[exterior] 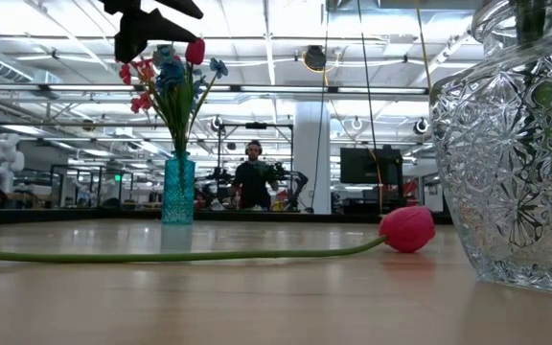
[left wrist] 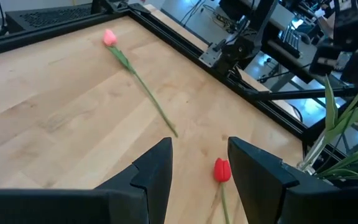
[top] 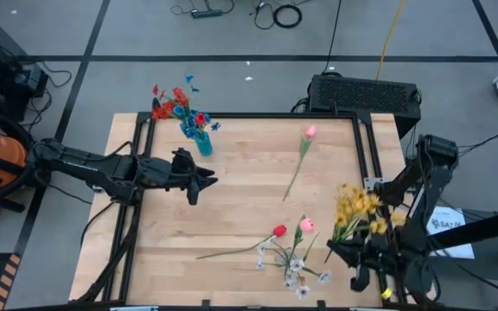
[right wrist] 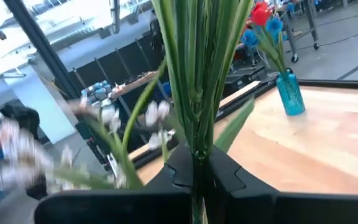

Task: Sort flowers into vase by color
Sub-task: Put the yellow flower into the transparent vase

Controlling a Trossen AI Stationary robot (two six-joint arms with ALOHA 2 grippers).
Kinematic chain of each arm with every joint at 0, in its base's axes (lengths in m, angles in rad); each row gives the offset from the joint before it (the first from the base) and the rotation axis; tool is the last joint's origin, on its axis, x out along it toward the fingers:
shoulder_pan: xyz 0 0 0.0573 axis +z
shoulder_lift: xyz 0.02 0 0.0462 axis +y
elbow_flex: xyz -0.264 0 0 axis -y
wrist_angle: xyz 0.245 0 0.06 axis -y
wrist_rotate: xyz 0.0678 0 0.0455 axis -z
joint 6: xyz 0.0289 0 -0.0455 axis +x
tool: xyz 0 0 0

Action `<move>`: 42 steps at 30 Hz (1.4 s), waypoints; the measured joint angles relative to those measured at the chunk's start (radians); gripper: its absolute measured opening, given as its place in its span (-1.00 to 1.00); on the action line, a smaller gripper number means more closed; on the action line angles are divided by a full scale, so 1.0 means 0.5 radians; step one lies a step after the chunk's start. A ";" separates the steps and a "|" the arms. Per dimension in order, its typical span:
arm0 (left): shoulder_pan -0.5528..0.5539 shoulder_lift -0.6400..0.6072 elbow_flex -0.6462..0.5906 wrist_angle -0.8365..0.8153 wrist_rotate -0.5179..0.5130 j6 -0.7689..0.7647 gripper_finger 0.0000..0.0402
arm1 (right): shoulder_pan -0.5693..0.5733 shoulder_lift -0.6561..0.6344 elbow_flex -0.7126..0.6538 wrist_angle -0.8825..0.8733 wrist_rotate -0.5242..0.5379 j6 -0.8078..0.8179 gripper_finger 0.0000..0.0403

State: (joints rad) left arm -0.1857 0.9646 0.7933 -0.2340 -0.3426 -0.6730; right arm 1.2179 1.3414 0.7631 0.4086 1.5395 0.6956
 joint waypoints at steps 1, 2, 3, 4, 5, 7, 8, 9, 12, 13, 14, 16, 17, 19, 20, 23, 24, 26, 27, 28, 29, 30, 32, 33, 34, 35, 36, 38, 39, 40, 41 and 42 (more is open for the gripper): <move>0.000 0.000 0.000 0.000 0.005 -0.001 -0.19 | 0.000 0.057 0.000 0.044 0.001 0.000 -1.00; -0.001 0.000 0.000 0.000 0.011 -0.002 -0.19 | 0.000 0.119 0.001 0.100 0.006 0.000 -1.00; -0.001 0.001 0.000 0.000 0.018 -0.004 -0.19 | 0.000 0.176 0.001 0.154 0.011 0.000 -1.00; -0.001 0.001 0.000 0.000 0.024 -0.005 -0.19 | 0.000 0.237 0.001 0.208 0.013 0.000 -1.00; -0.001 0.001 0.000 0.001 0.026 -0.005 -0.19 | 0.000 0.296 0.001 0.254 0.013 0.000 -1.00; -0.001 0.002 0.000 0.001 0.026 -0.005 -0.19 | 0.000 0.410 0.001 0.342 0.011 -0.002 -1.00; -0.001 0.002 0.000 0.001 0.027 -0.005 -0.19 | -0.003 0.459 0.001 0.373 0.012 -0.004 -1.00; -0.001 0.002 0.000 0.001 0.027 -0.005 -0.19 | -0.010 0.507 0.001 0.413 0.010 -0.004 -1.00; -0.001 0.002 0.001 0.001 0.029 -0.006 -0.19 | -0.031 0.628 0.031 0.457 0.005 -0.042 -1.00; -0.001 0.002 0.001 0.001 0.038 -0.006 -0.19 | -0.042 0.658 0.053 0.459 0.001 -0.086 -1.00; -0.001 0.002 0.001 0.001 0.048 -0.006 -0.19 | -0.053 0.685 0.076 0.462 0.000 -0.139 -1.00; -0.001 0.002 0.001 0.010 0.054 -0.006 -0.19 | -0.080 0.719 0.121 0.465 -0.001 -0.241 -1.00; -0.001 0.002 0.001 0.020 0.054 -0.006 -0.19 | -0.101 0.731 0.141 0.465 -0.002 -0.286 -1.00; -0.001 0.002 0.002 0.039 0.054 -0.005 -0.19 | -0.143 0.742 0.182 0.464 -0.009 -0.379 -1.00; 0.000 0.002 0.002 0.039 0.054 -0.005 -0.19 | -0.162 0.742 0.194 0.465 -0.032 -0.423 -1.00; 0.000 0.002 0.002 0.037 0.054 -0.005 -0.19 | -0.201 0.719 0.209 0.465 -0.121 -0.525 -1.00; 0.000 0.002 0.002 0.037 0.054 -0.004 -0.19 | -0.213 0.707 0.209 0.465 -0.150 -0.550 -1.00; 0.000 0.002 0.002 0.037 0.054 -0.004 -0.19 | -0.230 0.685 0.210 0.465 -0.207 -0.599 -1.00; -0.001 0.002 0.002 0.036 0.053 -0.004 -0.19 | -0.239 0.676 0.210 0.466 -0.224 -0.627 -1.00; 0.000 0.002 0.002 0.035 0.054 -0.003 -0.19 | -0.251 0.670 0.210 0.473 -0.246 -0.660 -1.00; -0.001 0.002 0.002 0.035 0.054 -0.004 -0.19 | -0.265 0.668 0.210 0.502 -0.267 -0.703 -1.00; -0.001 0.002 0.002 0.035 0.054 -0.003 -0.19 | -0.279 0.668 0.210 0.539 -0.286 -0.758 -1.00; 0.000 0.002 0.002 0.034 0.054 -0.003 -0.19 | -0.313 0.667 0.210 0.606 -0.358 -0.854 -1.00; -0.001 0.002 0.002 0.034 0.053 -0.003 -0.19 | -0.336 0.667 0.210 0.629 -0.399 -0.892 -1.00; 0.000 0.002 0.002 0.034 0.053 -0.002 -0.19 | -0.360 0.667 0.210 0.651 -0.444 -0.924 -1.00; 0.000 0.002 0.002 0.032 0.053 -0.002 -0.19 | -0.382 0.667 0.211 0.661 -0.478 -0.948 -1.00; 0.000 0.002 0.002 0.027 0.054 -0.002 -0.19 | -0.404 0.667 0.211 0.676 -0.497 -0.962 -1.00; 0.000 0.002 0.002 0.027 0.066 0.012 -0.19 | -0.442 0.667 0.211 0.709 -0.524 -0.980 -1.00; 0.000 0.002 0.002 0.026 0.078 0.013 -0.19 | -0.461 0.667 0.211 0.730 -0.525 -0.997 -1.00; 0.000 0.002 0.002 0.025 0.093 0.014 -0.19 | -0.478 0.667 0.211 0.756 -0.527 -1.008 -1.00; -0.001 0.002 0.002 0.023 0.107 0.014 -0.19 | -0.493 0.667 0.211 0.775 -0.527 -1.013 -1.00; 0.000 0.002 0.002 0.019 0.119 0.014 -0.19 | -0.507 0.666 0.211 0.782 -0.529 -1.012 -0.99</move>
State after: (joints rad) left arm -0.1856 0.9653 0.7944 -0.2248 -0.2830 -0.6659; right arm 0.9645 1.6745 0.8684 0.7998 1.2750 0.1894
